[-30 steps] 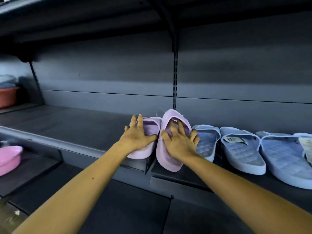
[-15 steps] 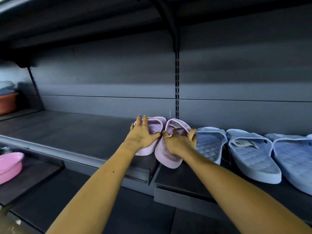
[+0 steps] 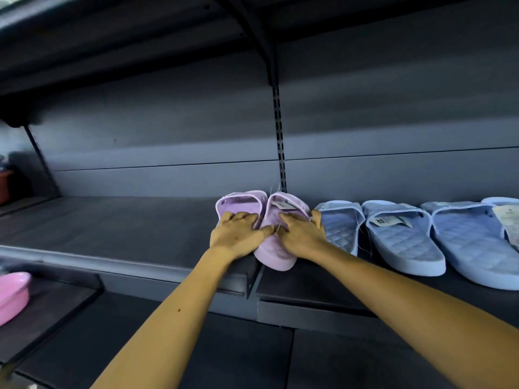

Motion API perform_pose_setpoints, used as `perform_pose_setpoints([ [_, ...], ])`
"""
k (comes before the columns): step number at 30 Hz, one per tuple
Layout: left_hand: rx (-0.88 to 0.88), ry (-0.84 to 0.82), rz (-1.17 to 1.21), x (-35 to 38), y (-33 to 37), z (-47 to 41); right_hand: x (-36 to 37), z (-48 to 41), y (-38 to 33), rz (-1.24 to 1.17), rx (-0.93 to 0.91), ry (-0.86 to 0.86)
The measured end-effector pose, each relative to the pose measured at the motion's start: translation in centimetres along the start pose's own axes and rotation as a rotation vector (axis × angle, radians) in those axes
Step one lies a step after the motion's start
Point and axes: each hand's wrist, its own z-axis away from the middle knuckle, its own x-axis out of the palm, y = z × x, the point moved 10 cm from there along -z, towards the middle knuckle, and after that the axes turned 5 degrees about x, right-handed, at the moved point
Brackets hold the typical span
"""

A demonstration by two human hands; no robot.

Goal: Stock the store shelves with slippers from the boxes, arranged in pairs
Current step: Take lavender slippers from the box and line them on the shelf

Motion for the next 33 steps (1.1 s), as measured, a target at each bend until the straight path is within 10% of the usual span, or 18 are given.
perform_pose_setpoints([
  [13,-0.015,-0.135,0.028,0.9,-2.3,-0.5,-2.2,0.6,-1.7,-0.206,0.01,0.166],
  [33,-0.157,0.069,0.054,-2.5,-8.0,2.0,-1.4,4.6,-4.1,-0.182,-0.249,-0.098],
])
